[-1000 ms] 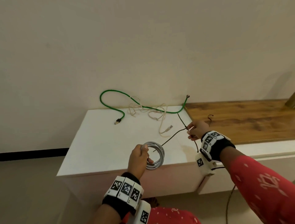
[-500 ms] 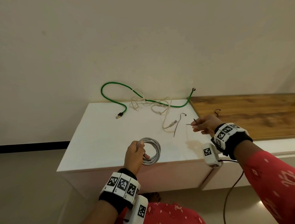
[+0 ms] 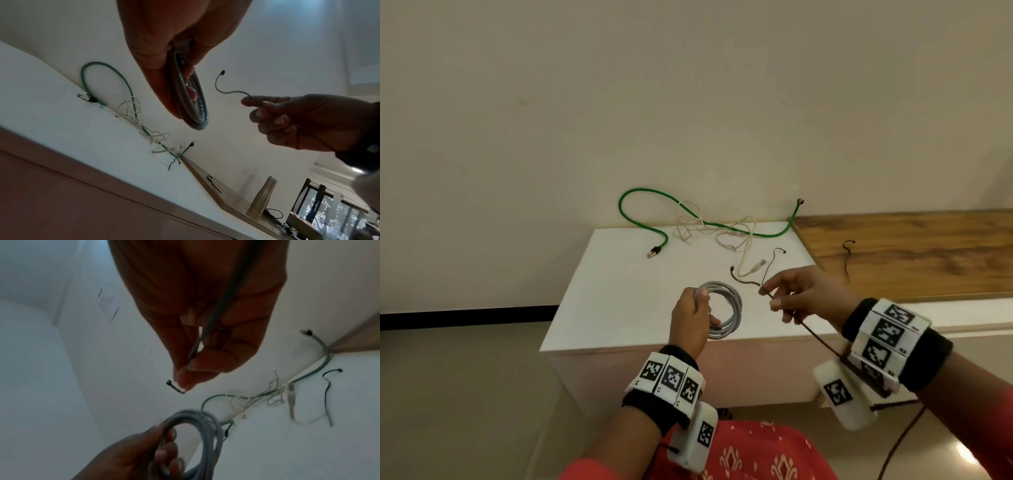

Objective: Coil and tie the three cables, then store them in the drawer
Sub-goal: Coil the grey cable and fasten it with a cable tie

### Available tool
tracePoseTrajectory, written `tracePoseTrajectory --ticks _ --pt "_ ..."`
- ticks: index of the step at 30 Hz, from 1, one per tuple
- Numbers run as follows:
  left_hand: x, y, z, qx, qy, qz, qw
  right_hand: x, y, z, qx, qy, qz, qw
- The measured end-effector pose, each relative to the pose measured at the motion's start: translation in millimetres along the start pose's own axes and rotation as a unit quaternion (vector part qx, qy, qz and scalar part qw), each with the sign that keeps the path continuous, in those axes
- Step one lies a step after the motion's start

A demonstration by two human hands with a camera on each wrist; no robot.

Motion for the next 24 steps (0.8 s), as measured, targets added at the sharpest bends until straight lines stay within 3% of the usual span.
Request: tracePoseTrajectory --ticks 11,19,24 --pt "-1.6 -23.8 26.6 0.032 0.032 0.024 0.999 40.7 -27.5 1.8 0.042 -0.005 0.018 0.999" --pt "-0.7 -41.8 31.4 0.07 0.065 0.009 0.995 64.9 -35.2 2.3 0.057 0.122 0.038 0.99" --pt "6.2 -44.5 30.2 0.039 0.027 0.0 0.999 69.6 -34.4 7.4 0.05 0.171 0.049 0.983"
Point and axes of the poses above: each hand's wrist, its own y-axis towards the middle knuckle, its own x-axis out of the palm, z = x × y, the point moved 2 cm from there along y, towards the middle knuckle, and after that the axes turned 2 degrees about x, right-handed, at the moved point
